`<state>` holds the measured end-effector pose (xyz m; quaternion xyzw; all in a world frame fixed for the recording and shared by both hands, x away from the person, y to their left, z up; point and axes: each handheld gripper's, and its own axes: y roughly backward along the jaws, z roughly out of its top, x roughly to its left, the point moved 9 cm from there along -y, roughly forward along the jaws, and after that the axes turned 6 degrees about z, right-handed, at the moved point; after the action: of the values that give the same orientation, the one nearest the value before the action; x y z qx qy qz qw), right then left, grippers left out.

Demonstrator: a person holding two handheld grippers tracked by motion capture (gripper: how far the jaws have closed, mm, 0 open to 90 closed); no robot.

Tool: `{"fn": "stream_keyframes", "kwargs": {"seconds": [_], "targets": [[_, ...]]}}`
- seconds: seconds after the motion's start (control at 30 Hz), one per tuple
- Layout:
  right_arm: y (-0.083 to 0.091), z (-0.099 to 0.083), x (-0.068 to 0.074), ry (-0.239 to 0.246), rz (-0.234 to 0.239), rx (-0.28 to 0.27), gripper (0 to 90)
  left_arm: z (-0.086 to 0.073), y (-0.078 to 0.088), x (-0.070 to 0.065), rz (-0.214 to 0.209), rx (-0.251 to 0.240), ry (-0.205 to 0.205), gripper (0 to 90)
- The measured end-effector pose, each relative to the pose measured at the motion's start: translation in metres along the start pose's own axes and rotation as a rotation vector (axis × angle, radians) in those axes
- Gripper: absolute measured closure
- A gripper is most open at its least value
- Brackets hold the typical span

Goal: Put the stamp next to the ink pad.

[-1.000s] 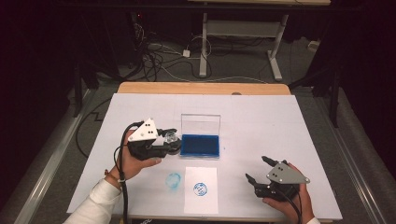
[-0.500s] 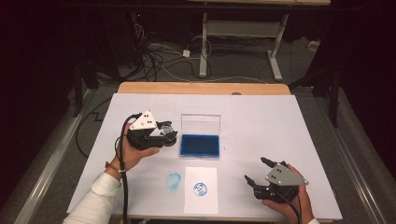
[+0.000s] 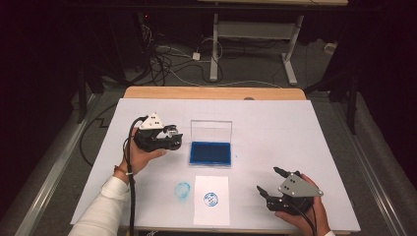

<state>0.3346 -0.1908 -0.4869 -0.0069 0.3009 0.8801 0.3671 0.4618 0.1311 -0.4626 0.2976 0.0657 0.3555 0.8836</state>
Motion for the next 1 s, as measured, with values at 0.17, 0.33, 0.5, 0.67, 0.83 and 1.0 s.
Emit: {"fn": "stream_keyframes", "kwargs": {"seconds": [0.17, 0.33, 0.5, 0.67, 0.83, 1.0], "targets": [[0.000, -0.001, 0.000, -0.001, 0.001, 0.003, 23.5, -0.005, -0.010, 0.003, 0.011, 0.019, 0.009, 54.1], [0.000, -0.001, 0.000, -0.001, 0.003, 0.003, 23.5, -0.010, -0.017, 0.004, 0.012, 0.041, 0.012, 54.1], [0.000, -0.002, 0.000, 0.000, 0.005, 0.009, 23.5, -0.014, -0.021, 0.002, 0.002, 0.053, 0.020, 54.1], [0.000, -0.002, 0.002, 0.007, 0.004, 0.011, 23.5, -0.019, -0.026, -0.003, -0.012, 0.073, 0.015, 54.1], [0.000, -0.002, 0.002, 0.013, 0.008, 0.011, 23.5, -0.021, -0.027, -0.007, -0.023, 0.080, 0.007, 54.0], [0.000, -0.002, 0.002, 0.017, 0.010, 0.013, 23.5, -0.023, -0.028, -0.008, -0.027, 0.092, -0.001, 54.0]]}}
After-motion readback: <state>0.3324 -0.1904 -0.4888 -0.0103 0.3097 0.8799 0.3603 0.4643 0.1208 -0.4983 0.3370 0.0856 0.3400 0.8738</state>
